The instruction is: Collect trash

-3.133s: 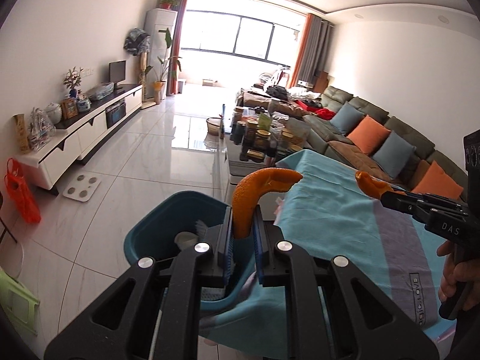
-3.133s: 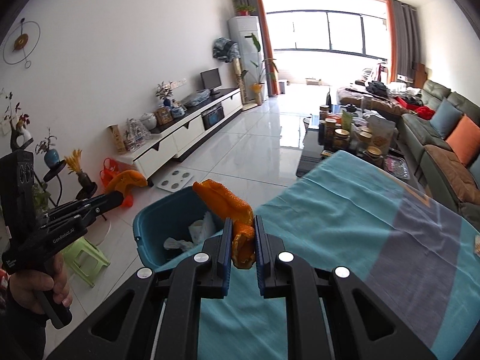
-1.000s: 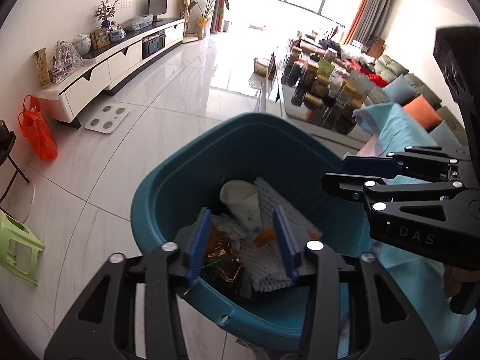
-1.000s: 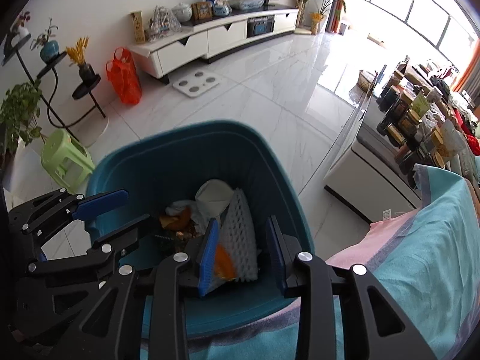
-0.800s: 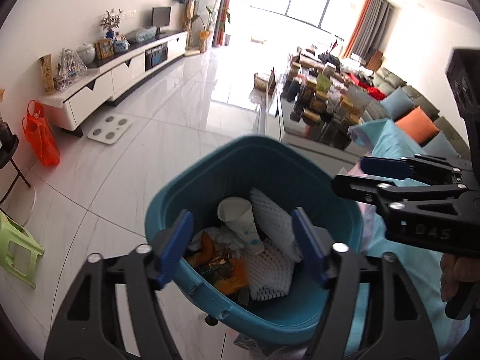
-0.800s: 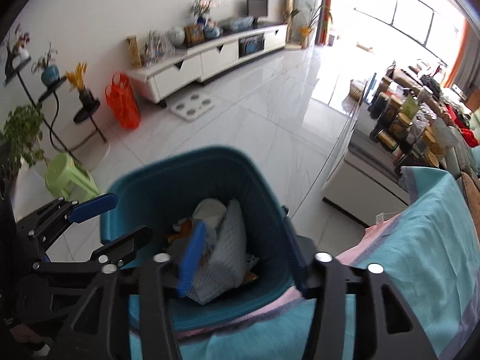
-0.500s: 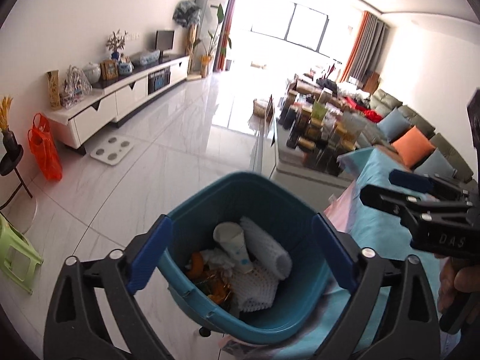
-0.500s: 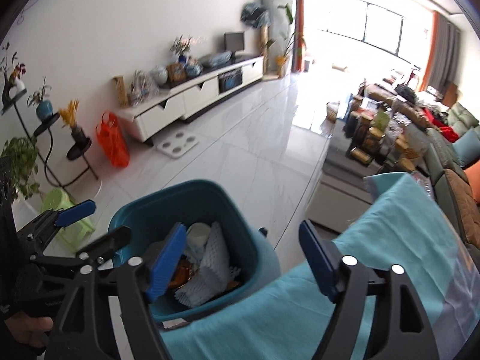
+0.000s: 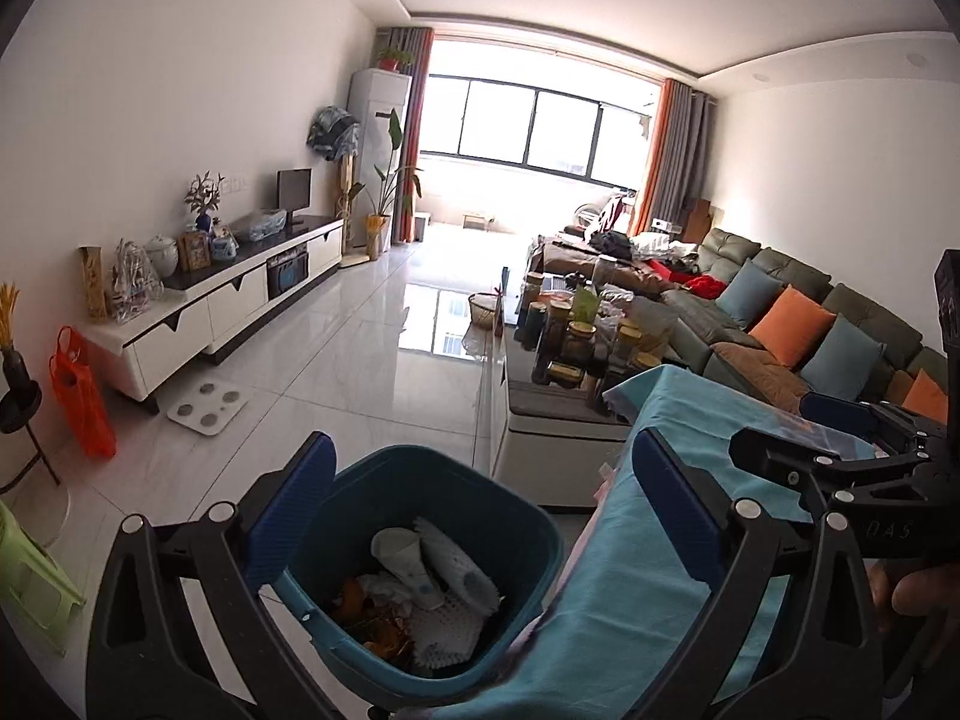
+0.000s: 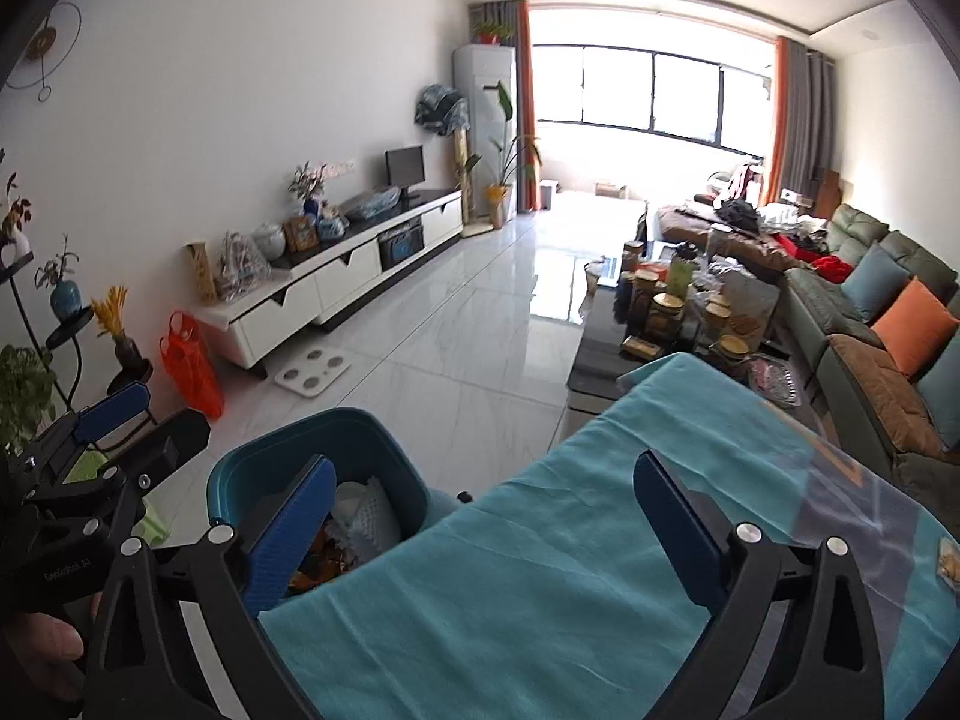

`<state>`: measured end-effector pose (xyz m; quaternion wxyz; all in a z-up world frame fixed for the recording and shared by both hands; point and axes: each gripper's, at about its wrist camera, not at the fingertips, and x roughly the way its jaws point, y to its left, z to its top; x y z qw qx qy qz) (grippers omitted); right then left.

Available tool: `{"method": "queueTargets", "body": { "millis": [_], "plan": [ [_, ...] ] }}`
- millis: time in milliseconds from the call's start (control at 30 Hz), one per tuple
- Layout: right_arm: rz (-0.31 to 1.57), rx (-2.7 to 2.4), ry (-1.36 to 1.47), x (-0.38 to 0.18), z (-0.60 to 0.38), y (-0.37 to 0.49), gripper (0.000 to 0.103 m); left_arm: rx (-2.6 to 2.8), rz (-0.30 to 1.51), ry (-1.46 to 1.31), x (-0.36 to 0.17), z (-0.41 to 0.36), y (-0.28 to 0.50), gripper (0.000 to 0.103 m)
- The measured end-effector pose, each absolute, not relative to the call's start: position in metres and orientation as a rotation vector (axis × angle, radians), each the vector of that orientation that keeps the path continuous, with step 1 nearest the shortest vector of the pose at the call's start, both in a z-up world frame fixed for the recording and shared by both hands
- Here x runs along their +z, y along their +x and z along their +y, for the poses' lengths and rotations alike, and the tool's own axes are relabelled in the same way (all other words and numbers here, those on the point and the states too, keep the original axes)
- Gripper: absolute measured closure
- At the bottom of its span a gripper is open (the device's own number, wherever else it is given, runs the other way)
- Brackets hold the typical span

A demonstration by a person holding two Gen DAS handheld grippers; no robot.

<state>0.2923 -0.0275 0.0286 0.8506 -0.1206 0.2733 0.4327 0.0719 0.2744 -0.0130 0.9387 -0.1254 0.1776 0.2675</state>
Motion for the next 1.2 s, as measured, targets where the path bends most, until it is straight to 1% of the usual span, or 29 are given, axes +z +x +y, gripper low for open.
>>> {"method": "queueTargets", "body": {
  "millis": [300,667,933,1200],
  "plan": [
    [0.495,0.786,-0.189,0.037,-0.111,0.289,0.007,0.431,0.282,-0.180,0.013,0.201,0.076,0.006],
    [0.428,0.588,-0.108,0.032,-0.213,0.271,0.007,0.291,0.269,-0.122,0.012,0.125,0.083,0.006],
    [0.402,0.461,-0.060,0.018,-0.260,0.252,0.007,0.255,0.273,-0.112,0.003,0.095,0.082,0.006],
    [0.350,0.338,-0.043,0.016,-0.297,0.224,0.007,0.212,0.281,-0.098,-0.003,0.084,0.087,0.005]
  ]
}}
